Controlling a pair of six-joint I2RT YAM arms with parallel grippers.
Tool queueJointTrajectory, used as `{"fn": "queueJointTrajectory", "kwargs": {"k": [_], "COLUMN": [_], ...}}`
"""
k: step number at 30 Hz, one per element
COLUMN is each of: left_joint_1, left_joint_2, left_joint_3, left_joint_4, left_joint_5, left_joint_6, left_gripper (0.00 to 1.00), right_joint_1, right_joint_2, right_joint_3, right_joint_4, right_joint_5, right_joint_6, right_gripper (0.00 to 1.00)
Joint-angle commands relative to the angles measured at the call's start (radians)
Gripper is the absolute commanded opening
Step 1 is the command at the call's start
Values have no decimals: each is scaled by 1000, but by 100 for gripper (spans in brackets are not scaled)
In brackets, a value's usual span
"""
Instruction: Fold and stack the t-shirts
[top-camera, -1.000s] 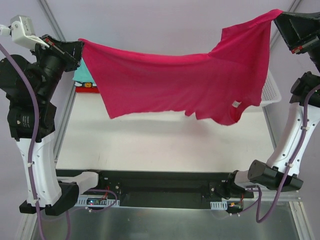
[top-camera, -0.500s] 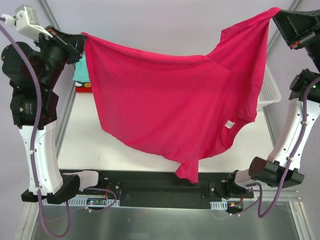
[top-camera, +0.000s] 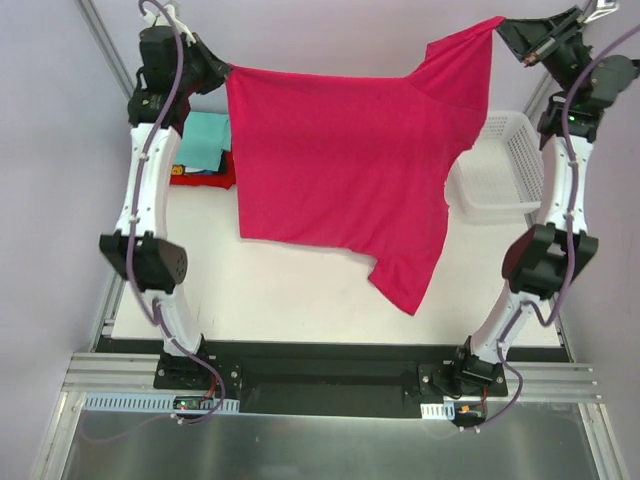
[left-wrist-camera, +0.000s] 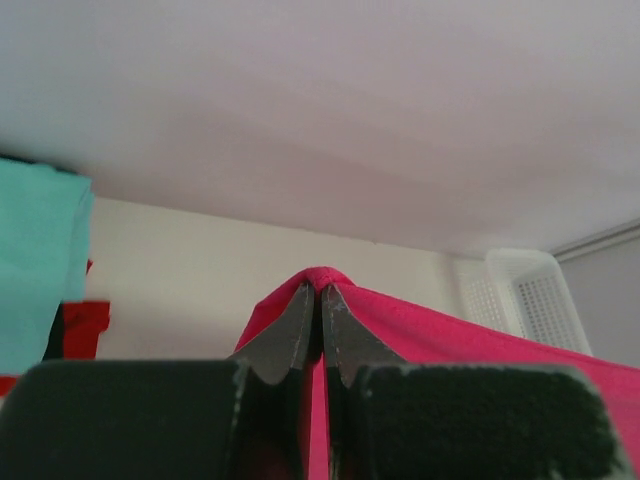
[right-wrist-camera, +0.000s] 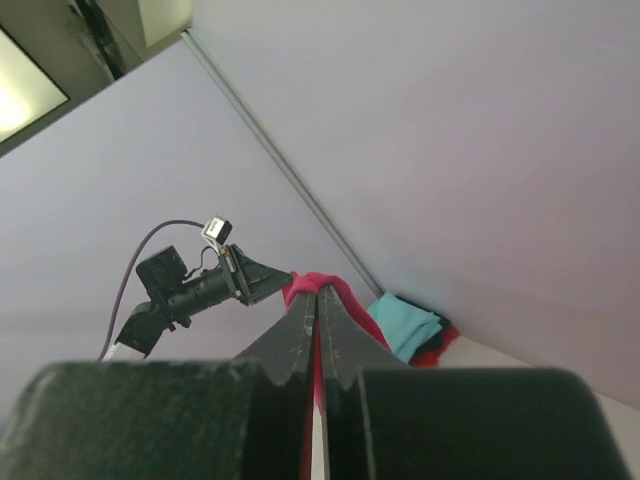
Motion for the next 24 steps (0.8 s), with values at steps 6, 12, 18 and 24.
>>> {"fn": "queueJointTrajectory", "kwargs": {"k": [6, 12, 18, 24], "left_joint_1": [64, 66, 66, 66], "left_joint_2": [289, 30, -171, -588], "left_joint_3": [419, 2, -126, -592], "left_joint_4": [145, 323, 350, 395], "left_joint_5": [87, 154, 290, 245], "left_joint_6": [-91, -92, -80, -103], "left_gripper": [0, 0, 0, 0], "right_joint_1": [47, 56, 73, 75], "right_joint_2": [284, 85, 20, -328], "right_joint_3": [421, 92, 264, -265], "right_joint_4": [-97, 164, 260, 426], "right_joint_5": [63, 19, -11, -70], "right_joint_6": [-104, -24, 132, 175], "right_gripper": [1, 1, 1, 1]}}
